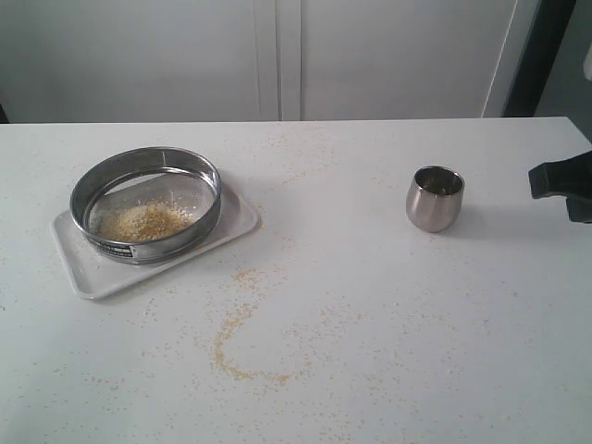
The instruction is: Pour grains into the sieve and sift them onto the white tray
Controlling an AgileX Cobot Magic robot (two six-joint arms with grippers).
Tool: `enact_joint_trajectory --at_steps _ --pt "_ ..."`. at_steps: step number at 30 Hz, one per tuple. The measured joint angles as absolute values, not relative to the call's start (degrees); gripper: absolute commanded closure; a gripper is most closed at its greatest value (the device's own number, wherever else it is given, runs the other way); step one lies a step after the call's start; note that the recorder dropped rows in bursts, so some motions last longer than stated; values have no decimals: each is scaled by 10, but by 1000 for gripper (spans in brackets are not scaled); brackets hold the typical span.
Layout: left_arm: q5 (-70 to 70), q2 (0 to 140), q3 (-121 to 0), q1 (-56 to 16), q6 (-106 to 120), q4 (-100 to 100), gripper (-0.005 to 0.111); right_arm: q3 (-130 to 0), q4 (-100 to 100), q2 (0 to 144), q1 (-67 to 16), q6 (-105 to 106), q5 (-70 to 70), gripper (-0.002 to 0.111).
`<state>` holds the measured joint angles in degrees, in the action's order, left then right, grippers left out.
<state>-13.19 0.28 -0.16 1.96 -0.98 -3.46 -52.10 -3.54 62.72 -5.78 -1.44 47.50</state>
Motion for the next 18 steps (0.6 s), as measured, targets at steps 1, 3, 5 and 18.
enact_joint_trajectory --at_steps 1,3,5,18 --pt "-132 3 -2 20 -10 -35 107 -518 -35 621 -58 -14 475 108" --pt "-132 3 -2 20 -10 -35 107 -513 -34 605 -58 -14 476 108" --pt "-132 3 -2 20 -10 -35 107 -502 -25 584 -58 -14 475 108" --pt "-132 3 -2 20 -10 -35 107 -411 -12 444 -58 -14 413 108"
